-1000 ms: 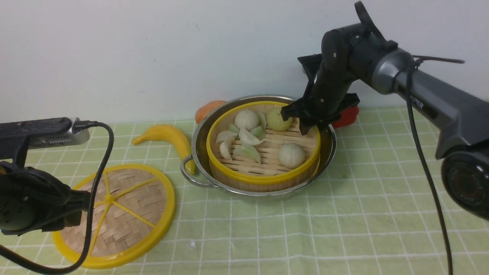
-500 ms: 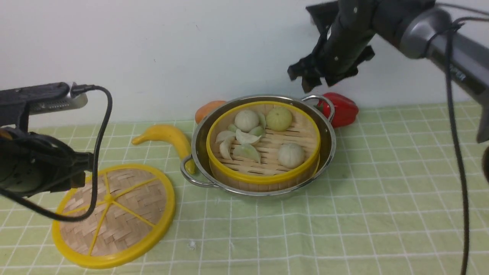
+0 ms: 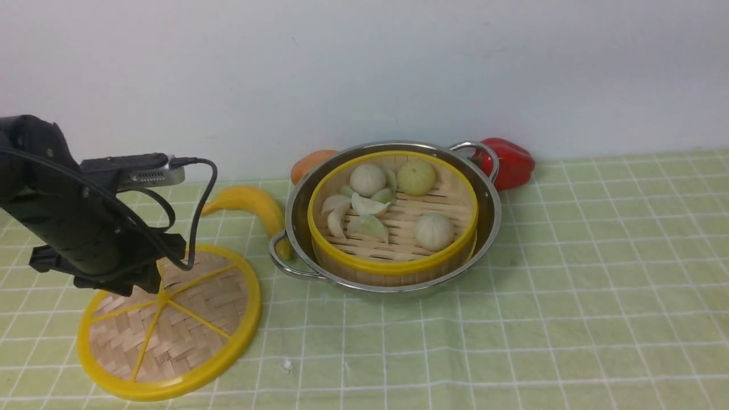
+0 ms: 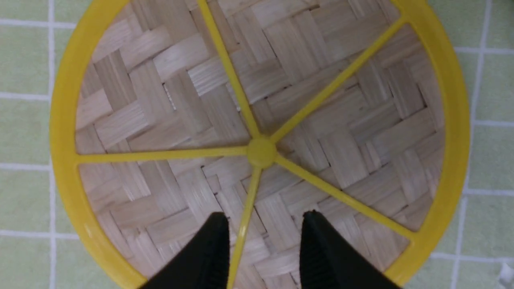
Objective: Place the steamer in the pot on the green tablecloth, and put the lid on the steamer.
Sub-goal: 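Grasp the bamboo steamer lid lying on the table by its centre knob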
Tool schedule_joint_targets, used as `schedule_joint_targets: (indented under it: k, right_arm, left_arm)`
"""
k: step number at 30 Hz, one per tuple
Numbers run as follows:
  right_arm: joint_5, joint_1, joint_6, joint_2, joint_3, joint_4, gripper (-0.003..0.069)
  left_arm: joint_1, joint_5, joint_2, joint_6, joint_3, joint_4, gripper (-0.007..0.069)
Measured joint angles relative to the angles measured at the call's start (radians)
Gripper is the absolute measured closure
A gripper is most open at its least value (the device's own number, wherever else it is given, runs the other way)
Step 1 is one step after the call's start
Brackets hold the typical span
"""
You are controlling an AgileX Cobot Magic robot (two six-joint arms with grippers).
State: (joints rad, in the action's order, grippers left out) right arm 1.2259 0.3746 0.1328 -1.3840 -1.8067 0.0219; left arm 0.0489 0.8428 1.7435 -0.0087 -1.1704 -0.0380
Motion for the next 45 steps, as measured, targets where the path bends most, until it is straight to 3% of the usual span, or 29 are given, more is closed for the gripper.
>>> schedule_joint_targets:
  k: [7,15,25,31,36,42,45]
  right_arm:
    - [0.002,0.0,0.0,0.429,0.215,-0.013,0.024]
    - [0.005,0.0,0.061,0.68,0.278,-0.013,0.024]
    - [0.005,0.0,0.087,0.717,0.28,-0.013,0.024]
    - [0.005,0.0,0.088,0.717,0.283,-0.014,0.024]
    - [0.005,0.0,0.091,0.717,0.285,-0.015,0.024]
    - [0.005,0.0,0.091,0.717,0.285,-0.015,0.024]
    - [0.005,0.0,0.091,0.717,0.285,-0.015,0.024]
  left_arm:
    - [0.0,-0.074,0.078,0.0,-0.019,-0.004,0.0382]
    - [0.0,-0.117,0.122,0.0,-0.02,-0.003,0.0382]
    - [0.0,-0.117,0.156,-0.003,-0.022,-0.003,0.0386]
    - [0.0,-0.11,0.156,-0.02,-0.026,-0.004,0.0497]
    - [0.0,-0.085,0.152,-0.042,-0.033,0.005,0.0501]
    - [0.0,0.082,0.119,-0.072,-0.138,0.091,0.0501]
    - [-0.001,0.223,0.077,-0.08,-0.317,0.144,0.0501]
